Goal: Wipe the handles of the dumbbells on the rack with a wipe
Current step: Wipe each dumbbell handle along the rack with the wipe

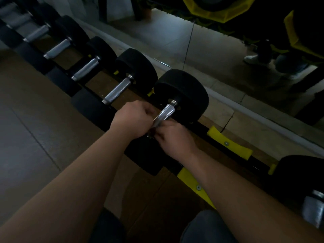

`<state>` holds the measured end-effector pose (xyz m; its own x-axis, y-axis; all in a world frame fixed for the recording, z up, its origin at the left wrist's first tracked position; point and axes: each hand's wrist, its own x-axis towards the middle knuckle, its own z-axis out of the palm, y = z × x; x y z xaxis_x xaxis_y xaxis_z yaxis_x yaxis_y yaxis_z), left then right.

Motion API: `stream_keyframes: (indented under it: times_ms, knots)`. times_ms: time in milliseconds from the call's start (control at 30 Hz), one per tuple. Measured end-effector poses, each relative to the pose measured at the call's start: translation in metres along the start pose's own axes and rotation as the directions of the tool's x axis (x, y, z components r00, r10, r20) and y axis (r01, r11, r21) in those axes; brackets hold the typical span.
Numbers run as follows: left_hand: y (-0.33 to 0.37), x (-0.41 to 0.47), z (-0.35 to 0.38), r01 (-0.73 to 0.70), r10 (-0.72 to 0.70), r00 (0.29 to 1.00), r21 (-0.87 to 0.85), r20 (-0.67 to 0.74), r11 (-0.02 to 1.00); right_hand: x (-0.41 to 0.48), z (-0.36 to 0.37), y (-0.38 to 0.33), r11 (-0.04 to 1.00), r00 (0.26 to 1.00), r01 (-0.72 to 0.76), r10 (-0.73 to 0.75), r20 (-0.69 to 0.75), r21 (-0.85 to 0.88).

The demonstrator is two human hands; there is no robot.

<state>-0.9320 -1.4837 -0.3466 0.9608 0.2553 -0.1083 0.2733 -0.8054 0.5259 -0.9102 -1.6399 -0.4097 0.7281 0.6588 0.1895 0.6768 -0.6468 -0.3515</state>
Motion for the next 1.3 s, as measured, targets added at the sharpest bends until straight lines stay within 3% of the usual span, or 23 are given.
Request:
stream_keyframes:
  times_ms: [67, 133, 200, 367, 433, 600, 700, 867, 1000, 1067, 1167, 1233, 1300]
  knots:
    - [0.002, -0.002, -0.003, 0.005, -0.005, 1.0, 0.012, 0.026, 1.0, 0.006, -0.009, 0.0, 0.994, 0.988, -0.103, 0.105, -0.117, 0.023]
    - [0.003, -0.002, -0.004, -0.001, -0.001, 0.999, 0.037, 0.053, 0.999, 0.019, -0.019, 0.006, 0.954, 0.93, -0.3, 0.296, -0.218, 0.019]
    - [0.003, -0.001, -0.004, -0.012, 0.007, 0.997, 0.061, 0.076, 0.998, 0.023, -0.023, 0.01, 0.922, 0.885, -0.383, 0.382, -0.268, 0.049]
    - [0.0, 0.006, -0.003, -0.043, 0.029, 0.991, 0.107, 0.132, 0.993, -0.004, -0.005, -0.011, 0.983, 0.979, -0.177, 0.182, -0.092, 0.054]
    - [0.0, 0.007, -0.002, -0.071, 0.051, 0.989, 0.145, 0.138, 0.987, -0.002, -0.004, -0.012, 0.969, 0.965, -0.226, 0.236, -0.117, 0.097]
    - [-0.006, 0.025, -0.001, -0.129, 0.091, 0.954, 0.117, 0.286, 0.985, 0.028, -0.011, -0.008, 0.78, 0.729, -0.567, 0.624, -0.282, 0.264]
    - [-0.017, 0.055, -0.001, -0.133, 0.144, 0.896, -0.055, 0.419, 0.99, 0.032, -0.009, -0.01, 0.746, 0.705, -0.613, 0.666, -0.246, 0.262]
    - [-0.033, 0.08, 0.003, 0.047, 0.137, 0.831, -0.313, 0.539, 0.949, 0.031, -0.008, -0.019, 0.676, 0.642, -0.656, 0.734, -0.223, 0.335]
    - [-0.036, 0.082, 0.011, 0.122, 0.129, 0.834, -0.408, 0.537, 0.905, 0.017, 0.001, -0.022, 0.629, 0.671, -0.706, 0.741, 0.023, 0.327]
    - [-0.037, 0.082, 0.014, 0.12, 0.145, 0.836, -0.435, 0.529, 0.892, 0.016, 0.003, -0.02, 0.55, 0.627, -0.728, 0.775, 0.074, 0.409]
    - [-0.038, 0.084, 0.016, 0.122, 0.161, 0.829, -0.454, 0.535, 0.882, 0.03, 0.0, -0.014, 0.413, 0.497, -0.712, 0.868, -0.007, 0.567]
    - [-0.039, 0.085, 0.017, 0.131, 0.156, 0.825, -0.452, 0.543, 0.883, 0.043, -0.005, -0.008, 0.384, 0.432, -0.69, 0.898, -0.077, 0.614]
    - [-0.04, 0.086, 0.018, 0.13, 0.154, 0.823, -0.446, 0.546, 0.886, 0.049, -0.008, -0.006, 0.378, 0.419, -0.698, 0.904, -0.081, 0.608]
